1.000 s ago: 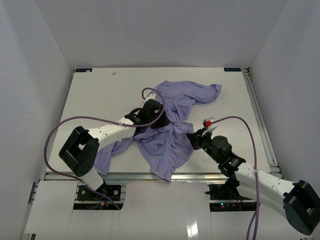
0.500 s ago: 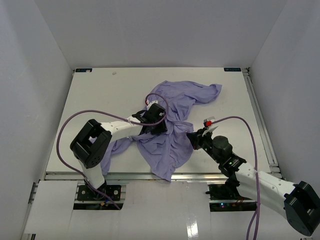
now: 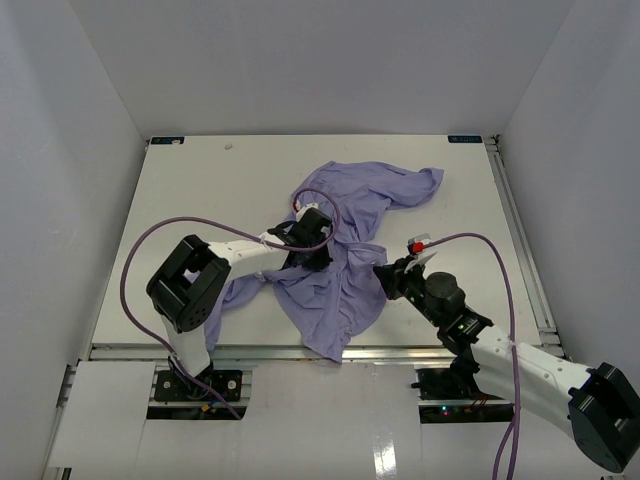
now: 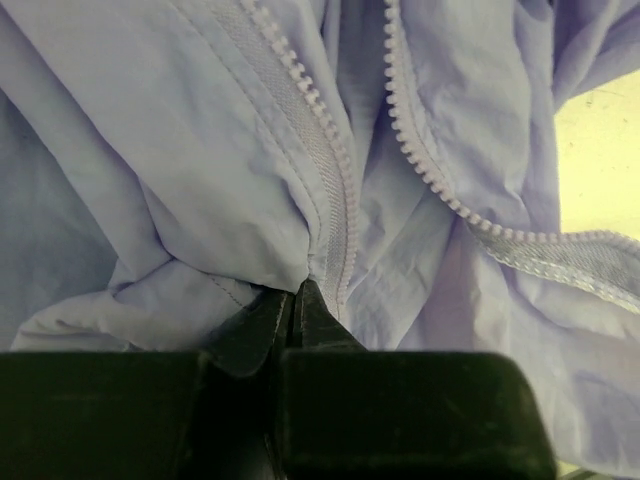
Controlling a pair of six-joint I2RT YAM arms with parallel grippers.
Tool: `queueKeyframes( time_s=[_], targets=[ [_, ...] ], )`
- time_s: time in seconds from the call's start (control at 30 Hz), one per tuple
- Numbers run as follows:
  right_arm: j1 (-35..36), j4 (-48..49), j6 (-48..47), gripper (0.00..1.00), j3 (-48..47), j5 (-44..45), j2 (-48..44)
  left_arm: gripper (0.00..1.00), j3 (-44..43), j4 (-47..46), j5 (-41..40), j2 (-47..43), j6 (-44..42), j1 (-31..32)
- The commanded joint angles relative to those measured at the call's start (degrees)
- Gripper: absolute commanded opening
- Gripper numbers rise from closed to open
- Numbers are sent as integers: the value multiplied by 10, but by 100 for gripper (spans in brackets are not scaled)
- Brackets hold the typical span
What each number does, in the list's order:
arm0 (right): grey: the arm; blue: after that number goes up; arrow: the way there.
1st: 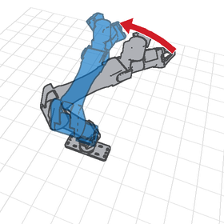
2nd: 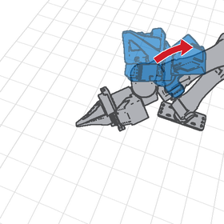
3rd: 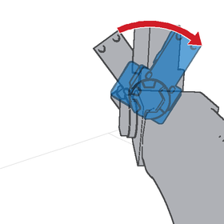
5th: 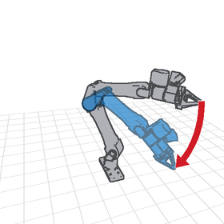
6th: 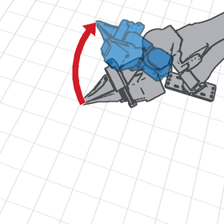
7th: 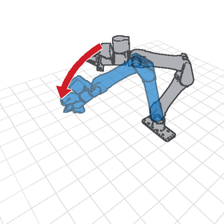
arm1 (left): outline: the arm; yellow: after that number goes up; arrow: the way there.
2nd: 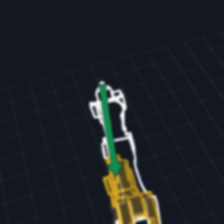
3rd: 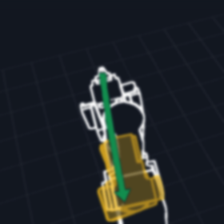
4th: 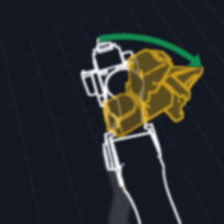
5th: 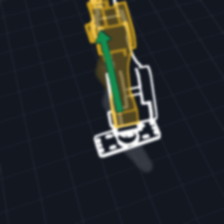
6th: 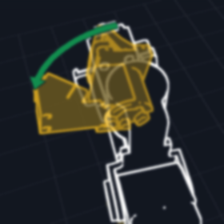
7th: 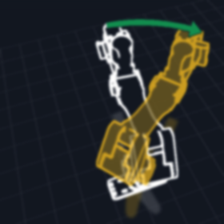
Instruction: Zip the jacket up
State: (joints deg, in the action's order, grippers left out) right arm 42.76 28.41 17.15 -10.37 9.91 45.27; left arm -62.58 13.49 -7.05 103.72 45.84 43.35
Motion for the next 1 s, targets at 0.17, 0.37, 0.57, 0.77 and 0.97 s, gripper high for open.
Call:
queueKeyframes(
  time_s=[0.17,0.37,0.57,0.77,0.97],
  targets=[
    [-2,19,-8,8,-2,0,2,4,9,-5,-5,-89,-26,3],
    [-2,18,-10,8,-11,-4,15,12,30,-12,-1,-130,-37,2],
    [-2,23,-12,8,-17,-9,30,6,44,-24,11,-157,-53,2],
    [-1,23,-12,8,-24,-23,40,2,48,-35,32,-174,-80,0],
    [-2,26,-10,8,-22,-28,41,3,53,-37,41,-187,-91,-4]
  ],
)
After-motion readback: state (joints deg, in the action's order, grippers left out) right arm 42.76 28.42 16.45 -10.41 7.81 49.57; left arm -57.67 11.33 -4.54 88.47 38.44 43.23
